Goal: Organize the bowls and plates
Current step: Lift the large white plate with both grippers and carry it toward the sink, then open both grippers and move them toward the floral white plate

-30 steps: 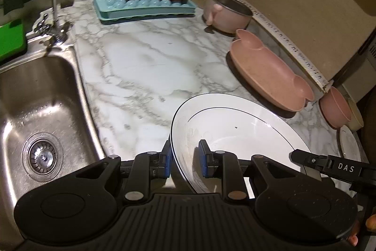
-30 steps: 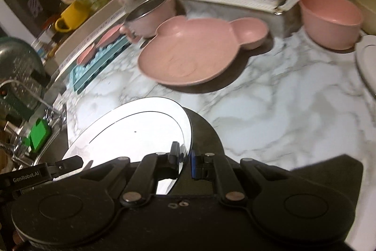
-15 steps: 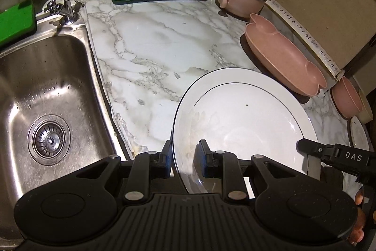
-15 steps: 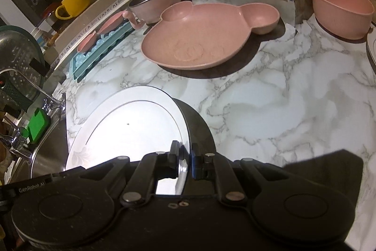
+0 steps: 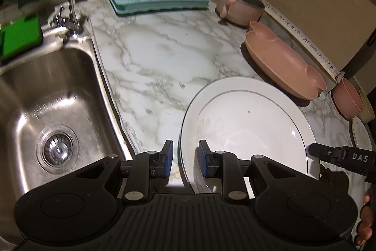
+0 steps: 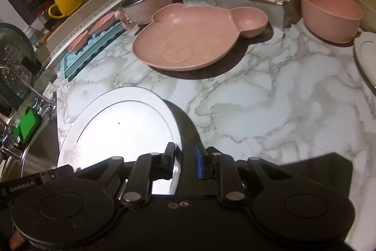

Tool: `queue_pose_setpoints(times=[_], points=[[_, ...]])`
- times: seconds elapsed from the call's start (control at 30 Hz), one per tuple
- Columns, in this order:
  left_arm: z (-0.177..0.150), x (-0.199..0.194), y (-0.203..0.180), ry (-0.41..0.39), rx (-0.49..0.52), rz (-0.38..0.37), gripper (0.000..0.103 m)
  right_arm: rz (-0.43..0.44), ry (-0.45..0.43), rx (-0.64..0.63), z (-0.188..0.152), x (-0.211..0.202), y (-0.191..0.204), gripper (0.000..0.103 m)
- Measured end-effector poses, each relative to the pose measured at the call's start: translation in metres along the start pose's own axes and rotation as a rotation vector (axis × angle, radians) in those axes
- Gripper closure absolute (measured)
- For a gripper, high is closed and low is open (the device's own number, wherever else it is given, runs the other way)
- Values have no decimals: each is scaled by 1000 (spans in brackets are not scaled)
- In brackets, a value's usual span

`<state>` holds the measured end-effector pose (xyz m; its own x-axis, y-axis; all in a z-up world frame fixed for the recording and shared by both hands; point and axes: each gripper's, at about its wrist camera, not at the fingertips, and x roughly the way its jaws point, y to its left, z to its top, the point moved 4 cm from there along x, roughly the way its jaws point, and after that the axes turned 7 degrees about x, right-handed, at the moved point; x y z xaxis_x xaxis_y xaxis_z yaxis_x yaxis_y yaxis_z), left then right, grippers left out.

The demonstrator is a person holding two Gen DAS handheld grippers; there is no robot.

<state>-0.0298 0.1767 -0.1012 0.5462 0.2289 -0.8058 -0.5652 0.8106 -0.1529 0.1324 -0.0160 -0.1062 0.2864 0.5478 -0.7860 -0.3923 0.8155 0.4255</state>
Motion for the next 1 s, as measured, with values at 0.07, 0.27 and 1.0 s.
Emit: queue_pose_setpoints(times=[0.07,0.27,1.0], points=[[2,-6,-2,-21,17,0,81,-4,-18,-7,0,-7,0,82],[10,-24,-20,-82,79,-27,81,-3,-77,-35,1,-29,7,78],[30,-68,-121,-237,365,-249,33,-74,-367,-7,-11,-130,3,40]])
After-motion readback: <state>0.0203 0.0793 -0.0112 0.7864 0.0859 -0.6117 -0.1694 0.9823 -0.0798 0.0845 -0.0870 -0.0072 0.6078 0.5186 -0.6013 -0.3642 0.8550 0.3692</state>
